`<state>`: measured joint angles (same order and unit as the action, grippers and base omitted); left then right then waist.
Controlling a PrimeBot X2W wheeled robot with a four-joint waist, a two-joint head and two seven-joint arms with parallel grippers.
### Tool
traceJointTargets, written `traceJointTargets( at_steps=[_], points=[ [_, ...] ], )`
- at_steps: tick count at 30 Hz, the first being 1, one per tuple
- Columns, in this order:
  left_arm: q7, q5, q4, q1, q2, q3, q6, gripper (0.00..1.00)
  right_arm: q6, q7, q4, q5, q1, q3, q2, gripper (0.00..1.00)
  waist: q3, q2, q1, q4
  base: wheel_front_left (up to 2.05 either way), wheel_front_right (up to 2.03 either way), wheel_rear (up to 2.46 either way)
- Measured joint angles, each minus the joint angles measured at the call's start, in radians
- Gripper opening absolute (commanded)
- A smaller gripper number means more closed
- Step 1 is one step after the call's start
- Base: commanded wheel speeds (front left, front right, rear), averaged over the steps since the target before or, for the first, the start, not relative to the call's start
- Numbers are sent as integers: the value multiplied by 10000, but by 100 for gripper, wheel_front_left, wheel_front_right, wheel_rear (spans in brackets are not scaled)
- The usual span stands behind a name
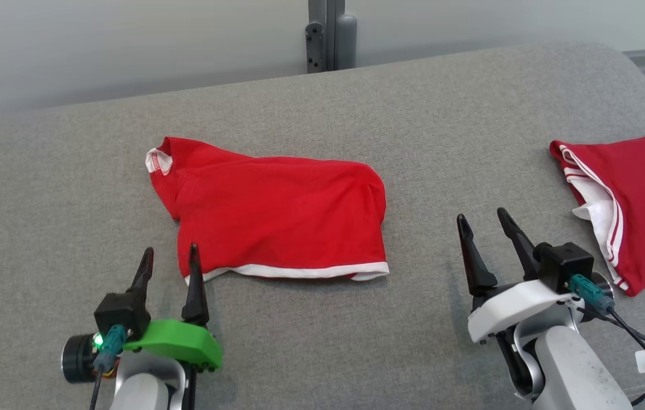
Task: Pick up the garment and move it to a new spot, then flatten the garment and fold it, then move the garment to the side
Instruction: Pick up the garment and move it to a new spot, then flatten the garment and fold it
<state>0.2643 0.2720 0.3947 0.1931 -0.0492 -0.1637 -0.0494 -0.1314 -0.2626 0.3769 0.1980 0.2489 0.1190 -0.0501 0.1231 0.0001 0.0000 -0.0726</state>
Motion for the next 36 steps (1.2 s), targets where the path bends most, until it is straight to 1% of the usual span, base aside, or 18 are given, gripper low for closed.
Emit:
traceJointTargets(
  at_steps=[7, 10, 13, 15, 20, 23, 29, 33, 36],
  points=[
    [0, -186, -623, -1317, 2, 938, -230, 100, 0, 0, 61, 27, -503, 100, -2, 100, -618, 0, 0, 156, 0, 0, 0],
    [0, -178, -675, -1669, 0, 1101, -291, 100, 0, 0, 92, 33, -649, 107, -2, 100, -795, 0, 0, 183, 0, 0, 0],
    [0, -184, -637, -1776, 2, 1106, -211, 100, 0, 0, 102, 38, -748, 104, -2, 100, -870, 0, 0, 218, 0, 0, 0],
    [0, -115, -596, -1772, 0, 1060, -184, 100, 0, 0, 100, 36, -759, 104, 0, 100, -834, 0, 0, 226, 0, 0, 0],
    [0, 52, -293, -1503, 0, 746, 132, 100, 0, 0, 65, 36, -685, 188, 0, 100, -585, 0, 0, 183, 0, 0, 0],
    [0, 267, 17, -1197, 8, 598, 228, 100, 0, 0, 52, 29, -546, 230, 0, 100, -383, 0, 0, 111, 0, 0, 0],
    [0, 462, 734, -603, 4, 464, 334, 100, 0, 0, 21, -8, -283, 194, 0, 100, 67, 0, 0, -94, 0, 0, 0],
    [0, 341, 1277, -129, 6, 349, 470, 100, 0, 0, -17, -36, -59, 182, 2, 100, 425, 0, 0, -234, 0, 0, 0],
    [0, 347, 1678, 59, 10, 382, 493, 100, 0, 0, -10, -65, -9, 117, -2, 100, 623, 0, 0, -344, 0, 0, 0]
  ],
)
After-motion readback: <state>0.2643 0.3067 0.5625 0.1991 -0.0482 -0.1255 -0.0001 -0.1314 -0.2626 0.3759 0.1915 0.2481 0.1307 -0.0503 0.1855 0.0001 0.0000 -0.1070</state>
